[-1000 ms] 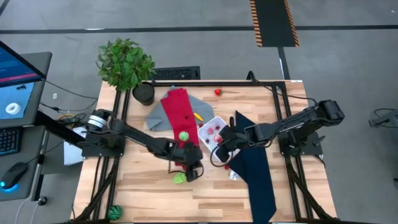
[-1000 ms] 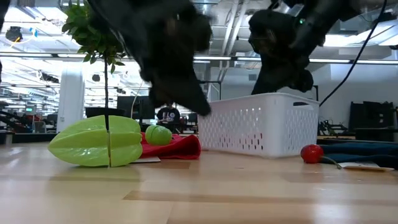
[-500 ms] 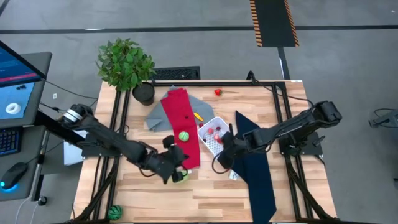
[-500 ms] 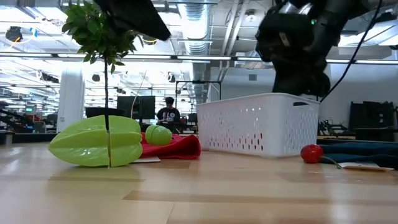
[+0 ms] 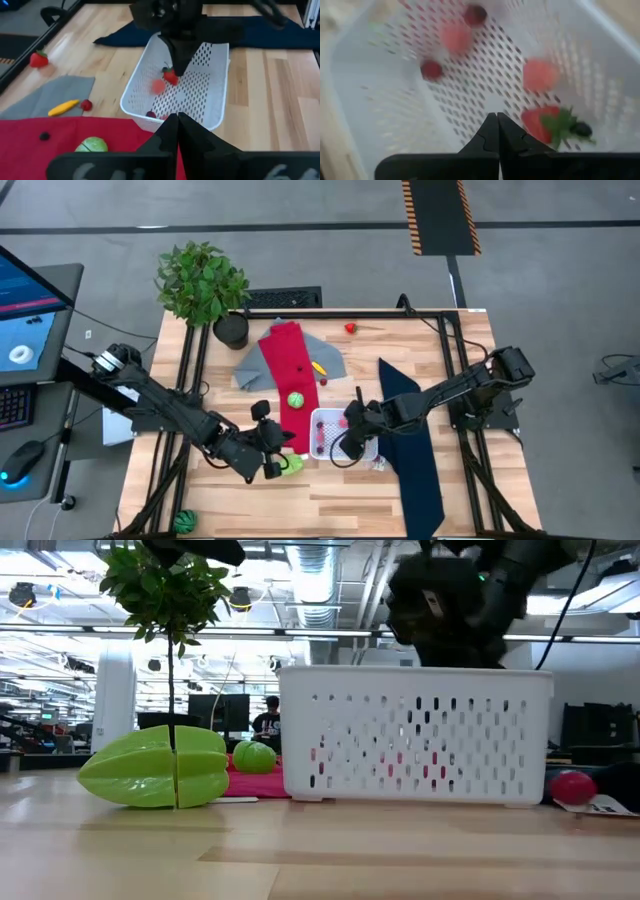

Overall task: Pick and placing Produce into tupperware
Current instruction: Adjust the white bin

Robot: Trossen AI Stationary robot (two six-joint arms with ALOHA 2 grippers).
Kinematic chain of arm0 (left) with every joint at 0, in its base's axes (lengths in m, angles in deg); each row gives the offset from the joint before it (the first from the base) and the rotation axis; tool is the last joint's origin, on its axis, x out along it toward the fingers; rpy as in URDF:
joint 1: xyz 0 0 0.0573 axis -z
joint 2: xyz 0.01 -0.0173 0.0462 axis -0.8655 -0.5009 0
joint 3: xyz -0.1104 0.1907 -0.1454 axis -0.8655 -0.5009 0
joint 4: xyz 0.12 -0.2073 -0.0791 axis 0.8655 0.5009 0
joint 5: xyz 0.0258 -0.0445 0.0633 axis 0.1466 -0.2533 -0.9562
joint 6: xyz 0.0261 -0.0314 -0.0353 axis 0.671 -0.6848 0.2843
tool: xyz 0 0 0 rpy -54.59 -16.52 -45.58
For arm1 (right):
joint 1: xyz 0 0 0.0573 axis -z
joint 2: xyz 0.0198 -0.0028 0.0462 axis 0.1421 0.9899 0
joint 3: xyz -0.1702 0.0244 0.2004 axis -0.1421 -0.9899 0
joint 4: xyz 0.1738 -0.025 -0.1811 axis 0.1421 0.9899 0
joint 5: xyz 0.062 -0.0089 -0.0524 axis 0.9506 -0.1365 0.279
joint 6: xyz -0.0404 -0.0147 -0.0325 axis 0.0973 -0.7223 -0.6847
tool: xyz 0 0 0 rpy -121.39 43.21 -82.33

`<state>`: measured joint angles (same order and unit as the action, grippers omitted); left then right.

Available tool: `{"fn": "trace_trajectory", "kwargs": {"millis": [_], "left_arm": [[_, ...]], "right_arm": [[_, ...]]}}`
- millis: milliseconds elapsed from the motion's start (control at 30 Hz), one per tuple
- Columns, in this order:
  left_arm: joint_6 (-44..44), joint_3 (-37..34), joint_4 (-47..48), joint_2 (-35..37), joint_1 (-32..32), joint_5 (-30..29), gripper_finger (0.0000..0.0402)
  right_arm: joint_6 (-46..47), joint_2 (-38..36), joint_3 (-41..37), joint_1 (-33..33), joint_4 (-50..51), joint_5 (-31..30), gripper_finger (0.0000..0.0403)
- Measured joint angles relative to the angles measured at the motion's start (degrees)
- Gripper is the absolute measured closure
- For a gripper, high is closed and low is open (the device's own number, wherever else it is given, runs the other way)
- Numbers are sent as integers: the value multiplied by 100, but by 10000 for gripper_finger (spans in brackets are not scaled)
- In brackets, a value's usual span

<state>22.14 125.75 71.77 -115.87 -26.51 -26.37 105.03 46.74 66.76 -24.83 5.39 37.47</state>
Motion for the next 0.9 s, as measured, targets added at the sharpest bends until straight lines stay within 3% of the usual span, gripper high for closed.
{"fn": "trace_trajectory", "kwargs": {"millis": [233, 667, 900], "left_arm": [[-121, -69, 69, 5, 6, 16, 402], [-354, -72, 459, 5, 343, -368, 401], [-543, -72, 662, 5, 469, -528, 402]], "right_arm": [[-364, -9, 454, 282, 315, -23, 392], [-794, -11, 461, 1228, 701, 143, 393], [-999, -11, 461, 1407, 671, 85, 389]]}}
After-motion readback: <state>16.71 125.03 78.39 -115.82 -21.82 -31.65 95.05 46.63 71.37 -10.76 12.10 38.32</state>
